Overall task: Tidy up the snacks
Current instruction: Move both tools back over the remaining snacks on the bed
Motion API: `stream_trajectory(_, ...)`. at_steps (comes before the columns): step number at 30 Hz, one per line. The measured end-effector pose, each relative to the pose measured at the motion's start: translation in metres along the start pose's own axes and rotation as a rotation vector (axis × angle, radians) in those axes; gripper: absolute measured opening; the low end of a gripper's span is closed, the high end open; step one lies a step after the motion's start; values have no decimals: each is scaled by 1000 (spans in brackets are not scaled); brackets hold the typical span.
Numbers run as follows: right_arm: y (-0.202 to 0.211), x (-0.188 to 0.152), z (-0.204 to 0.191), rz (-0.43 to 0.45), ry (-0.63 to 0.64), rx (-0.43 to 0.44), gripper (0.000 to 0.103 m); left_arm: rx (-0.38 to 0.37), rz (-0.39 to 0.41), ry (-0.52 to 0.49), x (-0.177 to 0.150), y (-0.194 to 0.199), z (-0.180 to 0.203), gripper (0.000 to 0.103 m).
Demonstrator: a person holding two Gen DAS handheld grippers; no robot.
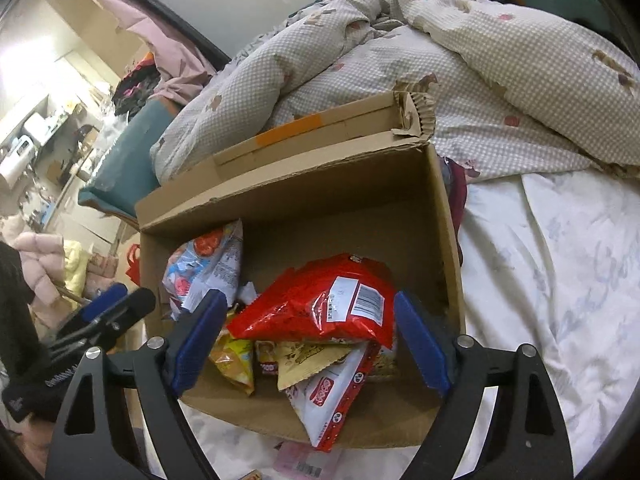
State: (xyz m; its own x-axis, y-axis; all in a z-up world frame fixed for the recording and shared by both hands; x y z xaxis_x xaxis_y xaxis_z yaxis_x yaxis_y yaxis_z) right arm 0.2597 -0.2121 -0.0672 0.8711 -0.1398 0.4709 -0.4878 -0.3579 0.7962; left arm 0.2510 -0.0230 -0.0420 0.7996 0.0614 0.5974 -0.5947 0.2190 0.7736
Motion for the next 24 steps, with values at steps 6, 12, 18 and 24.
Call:
stream_trajectory(6, 6, 1, 2, -3, -27, 10, 88, 8, -3, 12, -4, 7, -6, 88)
stream_trajectory(12, 20, -6, -7, 14, 12, -2, 88, 9, -17, 5, -10, 19, -5, 88)
stream_trajectory(18, 35, -19, -15, 8, 34, -2, 88, 5, -46, 14, -30, 31, -6, 88)
stream_trajectory(24, 47, -37, -25, -2, 62, 10, 88, 8, -60, 28, -51, 45, -10, 88)
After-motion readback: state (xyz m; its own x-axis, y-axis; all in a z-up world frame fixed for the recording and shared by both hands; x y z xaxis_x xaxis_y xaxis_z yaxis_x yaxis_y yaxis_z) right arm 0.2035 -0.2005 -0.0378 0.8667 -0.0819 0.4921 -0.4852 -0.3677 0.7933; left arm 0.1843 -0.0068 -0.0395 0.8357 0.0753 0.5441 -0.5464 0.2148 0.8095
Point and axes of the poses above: each gripper's, at about its wrist camera, not at the fingertips, and y roughly against the way its jaws point, z to its right, x to its top, the point moved 5 cm from there along -y, roughly the way its jaws point, and after that the axes turned 6 degrees about -x, right-handed, at the moved point
